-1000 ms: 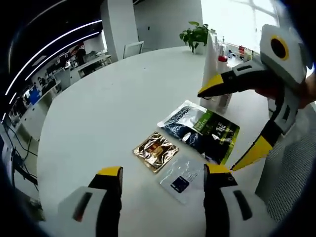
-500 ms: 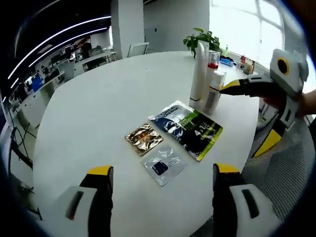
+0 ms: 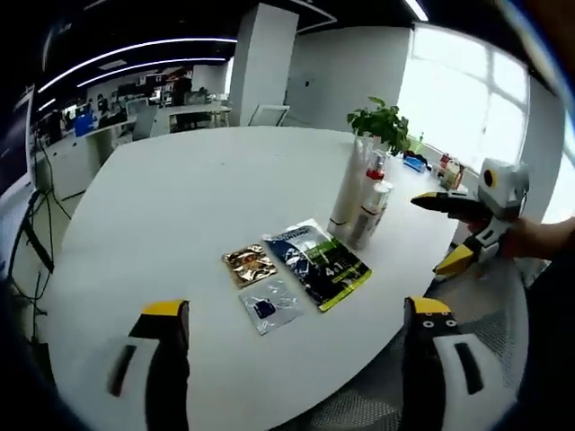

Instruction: Arrange the skincare products in the storage area until every visible bottle or jar stands upright without overlapping.

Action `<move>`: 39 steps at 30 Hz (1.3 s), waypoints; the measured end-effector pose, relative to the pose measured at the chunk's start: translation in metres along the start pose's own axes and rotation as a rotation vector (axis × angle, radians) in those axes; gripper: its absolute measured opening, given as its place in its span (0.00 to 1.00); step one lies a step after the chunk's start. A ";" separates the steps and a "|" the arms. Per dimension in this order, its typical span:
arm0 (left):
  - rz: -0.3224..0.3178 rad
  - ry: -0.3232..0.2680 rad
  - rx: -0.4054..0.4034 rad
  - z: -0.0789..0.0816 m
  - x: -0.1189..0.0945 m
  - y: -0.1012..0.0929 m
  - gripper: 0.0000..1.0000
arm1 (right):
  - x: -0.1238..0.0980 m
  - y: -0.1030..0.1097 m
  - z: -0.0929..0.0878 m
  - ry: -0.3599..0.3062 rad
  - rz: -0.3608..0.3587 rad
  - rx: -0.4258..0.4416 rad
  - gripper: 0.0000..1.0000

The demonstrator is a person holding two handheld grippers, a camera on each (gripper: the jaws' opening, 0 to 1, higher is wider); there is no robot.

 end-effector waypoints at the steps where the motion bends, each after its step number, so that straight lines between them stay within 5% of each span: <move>1: 0.004 0.000 -0.001 0.000 -0.003 -0.001 0.99 | -0.002 -0.002 -0.001 0.001 -0.008 0.001 0.99; 16: 0.040 -0.026 0.034 -0.010 -0.012 -0.005 0.99 | -0.023 -0.023 -0.005 -0.006 -0.115 0.049 0.99; 39: 0.047 -0.020 0.032 -0.013 -0.012 -0.003 0.99 | -0.017 -0.034 -0.019 0.019 -0.126 0.135 0.98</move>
Point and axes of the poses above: the point that each gripper's makers call its tool centre point, and the gripper's own axes: x roughly forward along the fingers, y roughly to its left, z roughly out of its top, the point moved 4 cm from there along -x, roughly backward along the fingers, and after that the axes turned 7 degrees about -x, right-handed, at the moved point
